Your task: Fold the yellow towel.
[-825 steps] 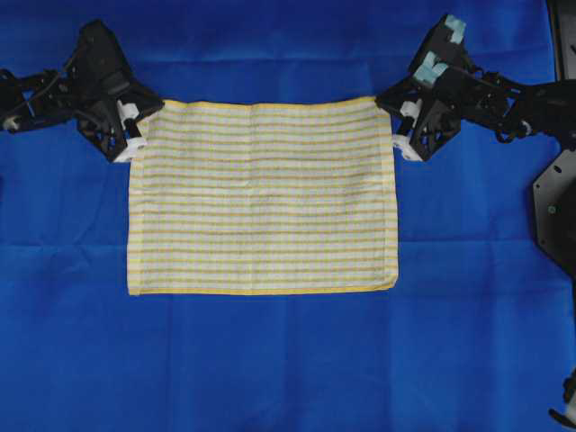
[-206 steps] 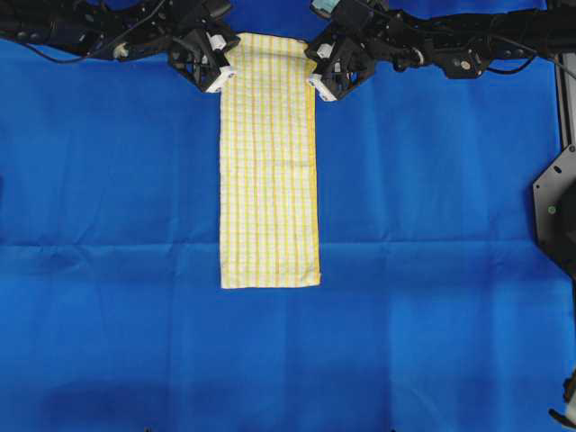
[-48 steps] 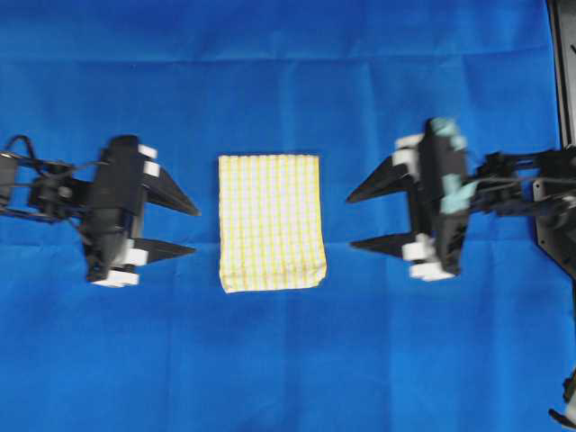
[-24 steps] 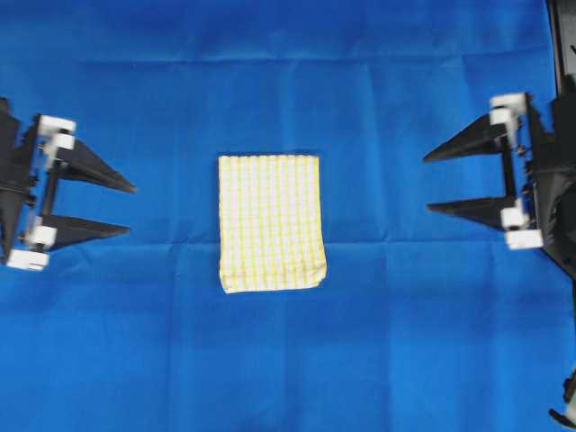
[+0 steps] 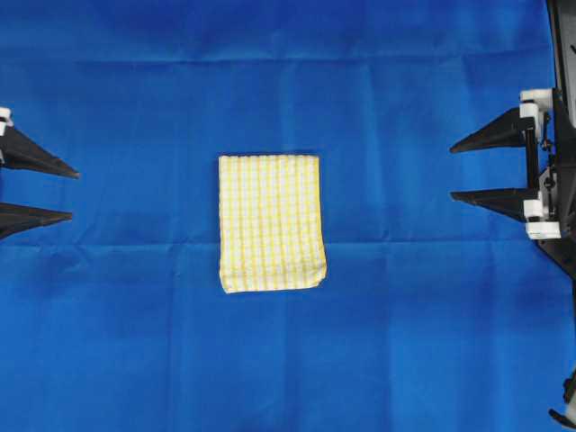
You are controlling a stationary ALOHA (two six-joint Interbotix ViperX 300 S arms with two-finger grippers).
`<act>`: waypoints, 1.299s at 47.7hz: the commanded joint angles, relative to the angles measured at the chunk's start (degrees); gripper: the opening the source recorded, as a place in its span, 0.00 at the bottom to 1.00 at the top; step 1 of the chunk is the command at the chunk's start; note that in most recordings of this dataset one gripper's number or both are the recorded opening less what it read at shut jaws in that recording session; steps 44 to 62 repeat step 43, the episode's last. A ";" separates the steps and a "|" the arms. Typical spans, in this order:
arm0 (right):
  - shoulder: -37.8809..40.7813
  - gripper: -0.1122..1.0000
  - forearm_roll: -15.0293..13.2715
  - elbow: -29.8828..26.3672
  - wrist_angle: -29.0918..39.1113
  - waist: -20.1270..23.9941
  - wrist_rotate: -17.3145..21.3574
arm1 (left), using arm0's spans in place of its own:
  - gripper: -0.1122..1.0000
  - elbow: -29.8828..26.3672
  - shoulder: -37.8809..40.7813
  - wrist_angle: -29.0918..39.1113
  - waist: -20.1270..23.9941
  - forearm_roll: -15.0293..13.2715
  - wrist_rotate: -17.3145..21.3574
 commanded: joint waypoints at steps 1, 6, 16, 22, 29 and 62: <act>0.09 0.74 -0.09 -0.26 -0.44 -0.09 0.00 | 0.60 -0.18 -0.62 0.88 0.18 0.00 0.00; 0.18 0.74 -0.09 0.09 -0.53 0.00 0.00 | 0.60 -0.18 -0.62 2.64 0.18 -0.09 -0.09; 0.35 0.74 -0.09 0.18 -0.18 -0.09 0.18 | 0.60 -0.35 -0.97 5.63 0.18 0.00 -0.18; 0.44 0.74 -0.09 0.00 1.76 -0.09 0.53 | 0.60 -0.44 -1.05 6.77 0.18 0.00 -0.44; 0.26 0.74 0.00 -0.44 5.54 -0.09 0.97 | 0.60 -0.62 -1.14 8.88 0.18 0.00 -0.70; 0.26 0.74 0.00 -1.85 7.38 -0.09 0.88 | 0.60 -1.41 -2.29 9.05 0.18 0.00 -0.70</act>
